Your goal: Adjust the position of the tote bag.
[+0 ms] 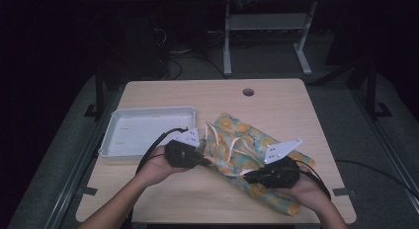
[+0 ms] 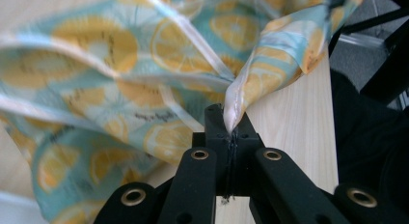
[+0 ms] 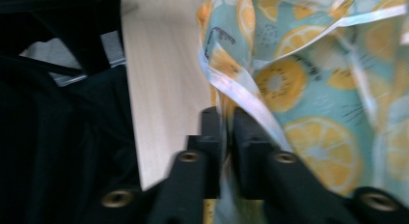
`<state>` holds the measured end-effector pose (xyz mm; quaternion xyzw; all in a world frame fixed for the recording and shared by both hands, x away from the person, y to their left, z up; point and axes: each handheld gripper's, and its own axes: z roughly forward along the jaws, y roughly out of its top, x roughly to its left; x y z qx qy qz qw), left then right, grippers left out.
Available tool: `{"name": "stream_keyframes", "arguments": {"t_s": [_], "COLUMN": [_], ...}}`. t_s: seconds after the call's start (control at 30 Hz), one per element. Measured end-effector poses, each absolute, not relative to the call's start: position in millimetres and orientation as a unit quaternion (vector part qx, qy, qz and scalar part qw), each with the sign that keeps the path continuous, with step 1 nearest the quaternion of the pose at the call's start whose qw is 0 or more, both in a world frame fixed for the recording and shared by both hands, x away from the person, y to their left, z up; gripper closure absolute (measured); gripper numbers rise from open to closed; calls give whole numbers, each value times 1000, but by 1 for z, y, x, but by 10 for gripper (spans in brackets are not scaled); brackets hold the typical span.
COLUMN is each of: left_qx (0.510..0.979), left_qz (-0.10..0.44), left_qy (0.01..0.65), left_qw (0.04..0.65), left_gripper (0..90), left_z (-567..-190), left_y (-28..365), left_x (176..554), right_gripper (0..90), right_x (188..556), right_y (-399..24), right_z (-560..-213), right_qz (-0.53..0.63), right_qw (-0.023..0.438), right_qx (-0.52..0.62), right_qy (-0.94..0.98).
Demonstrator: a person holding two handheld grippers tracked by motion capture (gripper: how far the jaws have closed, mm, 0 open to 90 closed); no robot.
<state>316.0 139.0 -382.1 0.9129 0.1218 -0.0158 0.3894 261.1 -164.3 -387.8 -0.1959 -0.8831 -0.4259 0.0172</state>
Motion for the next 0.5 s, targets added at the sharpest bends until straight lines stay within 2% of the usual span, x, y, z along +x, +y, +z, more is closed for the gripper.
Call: {"name": "stream_keyframes", "arguments": {"t_s": [0.13,0.33,0.5], "left_qx": [915,917,921], "left_qz": [-19,-19,-21], "left_qy": [134,142,139], "left_qw": [379,373,363], "left_gripper": [894,894,894], "left_z": [-392,-401,-405], "left_y": [144,143,145], "left_x": [317,323,319], "right_gripper": [704,711,718], "right_x": [251,240,243], "right_y": [-167,-172,-181], "right_z": [-387,-381,-365], "right_qz": [-429,-448,-477], "right_qw": [27,48,22], "right_qx": [-197,-175,-178], "right_qy": [-881,-876,-860]}}
